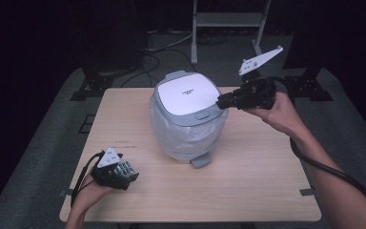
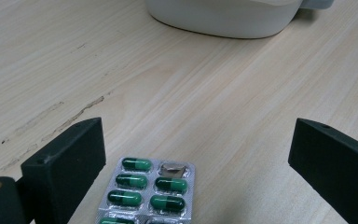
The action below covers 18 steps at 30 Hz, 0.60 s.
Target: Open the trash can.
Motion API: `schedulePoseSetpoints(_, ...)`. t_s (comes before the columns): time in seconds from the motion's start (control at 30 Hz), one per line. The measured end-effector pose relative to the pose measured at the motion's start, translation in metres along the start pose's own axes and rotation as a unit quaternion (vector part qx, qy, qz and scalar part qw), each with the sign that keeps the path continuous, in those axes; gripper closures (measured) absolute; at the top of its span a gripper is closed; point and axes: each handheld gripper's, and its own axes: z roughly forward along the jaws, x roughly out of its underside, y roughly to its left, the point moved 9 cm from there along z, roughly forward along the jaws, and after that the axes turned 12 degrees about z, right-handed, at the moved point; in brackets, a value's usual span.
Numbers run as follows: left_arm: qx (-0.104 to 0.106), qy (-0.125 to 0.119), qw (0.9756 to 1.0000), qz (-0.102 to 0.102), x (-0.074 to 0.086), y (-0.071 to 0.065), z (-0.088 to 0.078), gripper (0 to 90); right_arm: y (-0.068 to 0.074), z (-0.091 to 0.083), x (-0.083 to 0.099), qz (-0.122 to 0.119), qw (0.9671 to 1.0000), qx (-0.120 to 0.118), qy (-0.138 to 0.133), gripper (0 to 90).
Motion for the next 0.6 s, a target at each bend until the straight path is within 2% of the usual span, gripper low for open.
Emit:
schedulePoseSetpoints(0.33, -0.004, 0.001, 1.0, -0.001, 0.002, 0.002, -0.003, 2.8, 0.005, 0.021, -0.003, -0.009, 0.9996, -0.023, 0.014, 79.1)
schedulePoseSetpoints(0.6, -0.006, -0.001, 1.0, 0.0, 0.002, 0.003, -0.004, 2.8, 0.007, 0.035, -0.004, -0.012, 0.9991, -0.033, 0.022, 80.0)
